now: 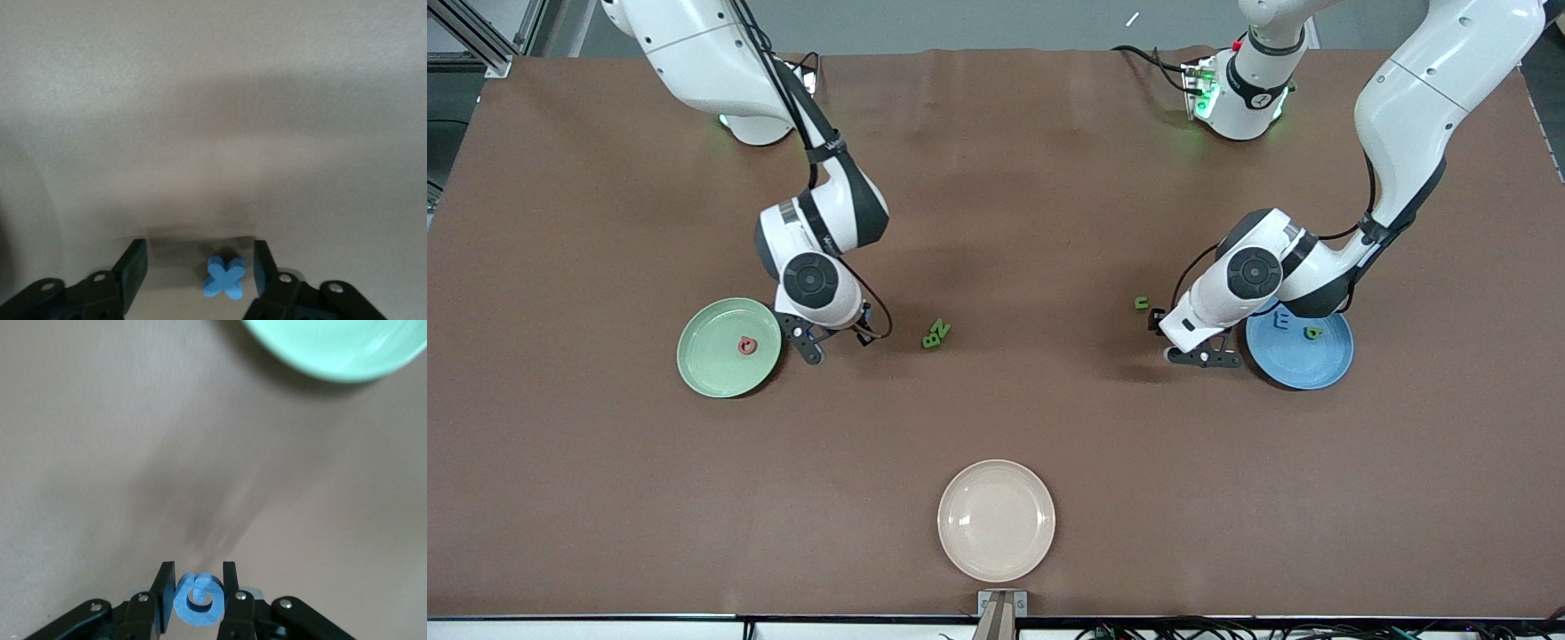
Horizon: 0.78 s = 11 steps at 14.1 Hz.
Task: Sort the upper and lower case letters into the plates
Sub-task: 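Grasp the blue x with the left gripper while the right gripper carries G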
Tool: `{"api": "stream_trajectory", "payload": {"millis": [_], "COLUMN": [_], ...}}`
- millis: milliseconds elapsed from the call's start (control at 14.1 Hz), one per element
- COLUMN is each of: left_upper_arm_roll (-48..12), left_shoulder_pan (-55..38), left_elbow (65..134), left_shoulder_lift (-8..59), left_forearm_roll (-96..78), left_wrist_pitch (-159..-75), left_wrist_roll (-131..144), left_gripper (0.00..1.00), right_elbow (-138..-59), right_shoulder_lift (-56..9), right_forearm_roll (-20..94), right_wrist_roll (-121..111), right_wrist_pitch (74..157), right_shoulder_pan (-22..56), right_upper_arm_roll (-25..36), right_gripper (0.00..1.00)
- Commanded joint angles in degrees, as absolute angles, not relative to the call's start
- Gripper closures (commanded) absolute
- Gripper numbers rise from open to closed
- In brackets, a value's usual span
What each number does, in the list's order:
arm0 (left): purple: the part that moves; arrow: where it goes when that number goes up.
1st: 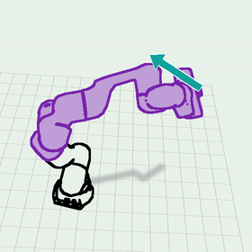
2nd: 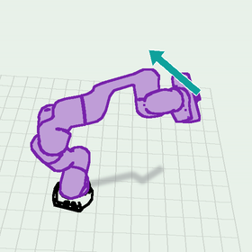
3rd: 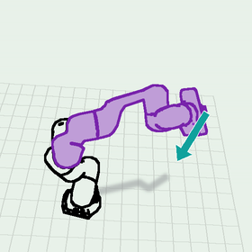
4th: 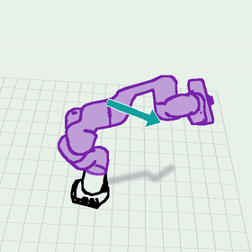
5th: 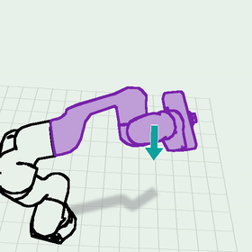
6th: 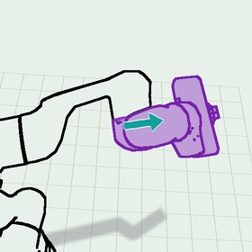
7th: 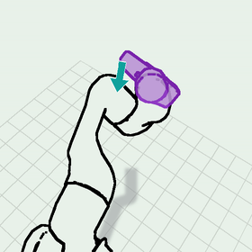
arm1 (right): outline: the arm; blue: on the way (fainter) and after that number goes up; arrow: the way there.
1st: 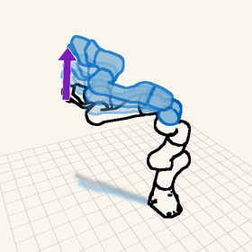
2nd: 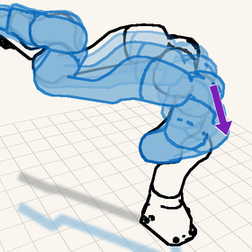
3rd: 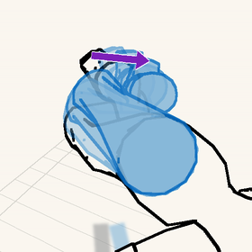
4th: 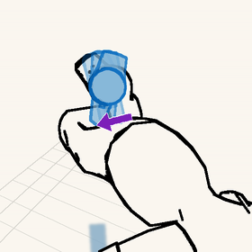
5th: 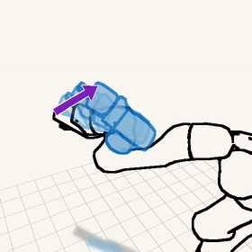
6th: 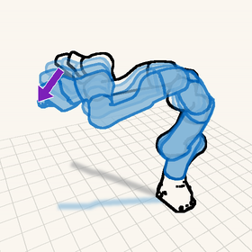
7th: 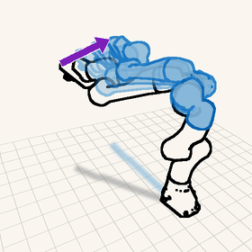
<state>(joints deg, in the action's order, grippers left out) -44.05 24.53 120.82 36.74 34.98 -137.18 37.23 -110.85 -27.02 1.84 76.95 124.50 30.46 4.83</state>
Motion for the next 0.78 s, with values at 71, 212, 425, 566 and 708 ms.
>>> {"api": "stream_trajectory", "payload": {"millis": [71,212,425,566,708], "left_upper_arm_roll": [-44.5,-44.6,-44.6,-44.6,-44.6], "left_shoulder_pan": [24.7,24.5,23.5,23.4,23.1], "left_elbow": [122.4,122.4,122.3,122.3,122.3], "left_shoulder_lift": [33.9,33.9,34.1,34.4,34.5], "left_forearm_roll": [36.4,36.3,36.3,36.3,36.3], "left_wrist_pitch": [-135.1,-135.1,-135.1,-135.1,-135.1], "left_wrist_roll": [38.9,39.0,41.0,42.1,42.4], "left_gripper": [0.34,0.35,0.36,0.38,0.42], "right_elbow": [-114.8,-114.8,-114.9,-114.8,-115.0], "right_shoulder_lift": [-20.3,-17.3,-14.7,-13.9,-13.8], "right_forearm_roll": [-5.8,-9.0,-9.8,-9.9,-9.9], "right_wrist_roll": [73.2,69.1,65.5,65.1,58.9], "right_wrist_pitch": [121.0,116.6,115.3,115.5,116.9], "right_shoulder_pan": [26.2,23.7,18.4,13.0,5.2], "right_upper_arm_roll": [4.4,4.4,4.5,4.5,4.3], "right_gripper": [1.00,1.00,1.00,1.00,1.00]}}
